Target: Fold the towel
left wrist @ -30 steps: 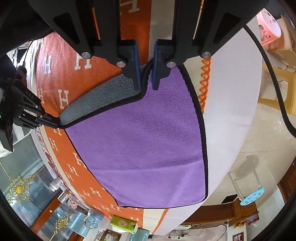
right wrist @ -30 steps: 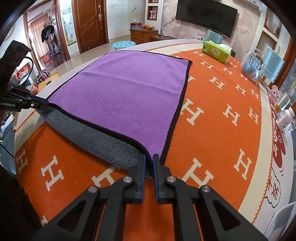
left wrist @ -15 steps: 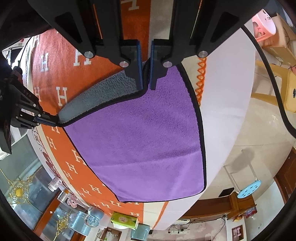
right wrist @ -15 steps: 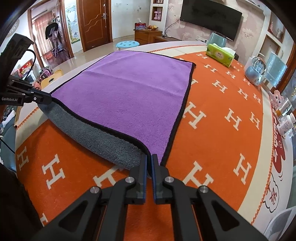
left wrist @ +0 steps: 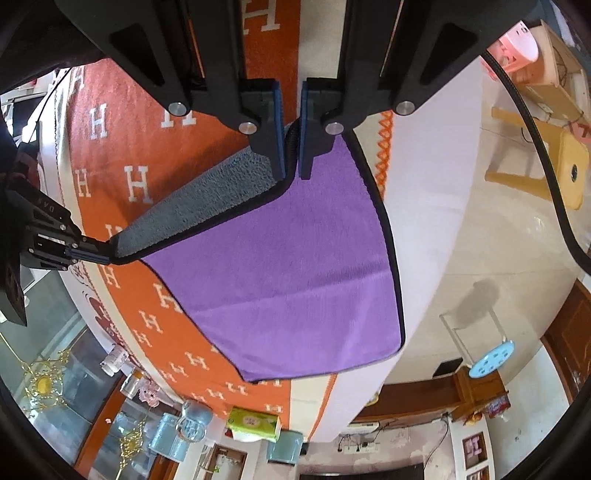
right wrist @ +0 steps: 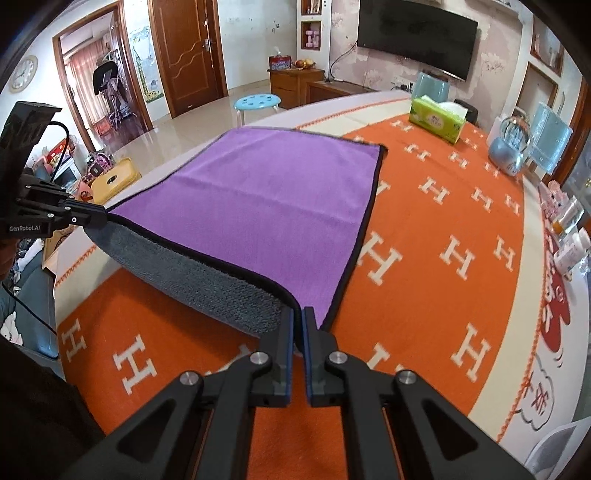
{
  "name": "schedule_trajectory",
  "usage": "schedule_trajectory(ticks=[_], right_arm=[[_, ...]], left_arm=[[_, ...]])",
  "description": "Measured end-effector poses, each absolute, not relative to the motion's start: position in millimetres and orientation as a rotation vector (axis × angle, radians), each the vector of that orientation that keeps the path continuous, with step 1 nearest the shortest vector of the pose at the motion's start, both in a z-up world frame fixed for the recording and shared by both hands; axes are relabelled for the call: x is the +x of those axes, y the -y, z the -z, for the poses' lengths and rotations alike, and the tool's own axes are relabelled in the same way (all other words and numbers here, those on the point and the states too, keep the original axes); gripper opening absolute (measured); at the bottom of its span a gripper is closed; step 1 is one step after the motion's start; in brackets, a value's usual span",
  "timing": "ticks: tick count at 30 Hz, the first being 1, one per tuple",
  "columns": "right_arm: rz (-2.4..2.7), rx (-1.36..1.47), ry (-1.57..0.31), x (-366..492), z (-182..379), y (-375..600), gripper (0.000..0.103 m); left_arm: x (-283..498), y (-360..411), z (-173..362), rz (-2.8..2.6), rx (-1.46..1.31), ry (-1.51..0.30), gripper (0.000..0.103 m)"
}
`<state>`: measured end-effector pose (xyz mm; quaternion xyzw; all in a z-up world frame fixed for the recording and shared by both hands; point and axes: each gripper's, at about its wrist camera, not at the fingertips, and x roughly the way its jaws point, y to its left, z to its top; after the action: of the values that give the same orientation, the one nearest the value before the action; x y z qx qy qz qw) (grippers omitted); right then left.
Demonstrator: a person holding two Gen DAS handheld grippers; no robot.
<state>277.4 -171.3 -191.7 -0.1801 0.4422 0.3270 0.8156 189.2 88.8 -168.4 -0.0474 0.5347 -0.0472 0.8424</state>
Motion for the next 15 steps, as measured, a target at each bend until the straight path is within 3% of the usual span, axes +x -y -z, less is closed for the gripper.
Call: schedule_trajectory(ticks=[15], right_arm=[[-0.633,-0.387,-0.745,317.0,120.8,156.9,0.004]], left_arm=[[230.7,-105.5,78.3,0.032,0.033,-0.921,0.005]])
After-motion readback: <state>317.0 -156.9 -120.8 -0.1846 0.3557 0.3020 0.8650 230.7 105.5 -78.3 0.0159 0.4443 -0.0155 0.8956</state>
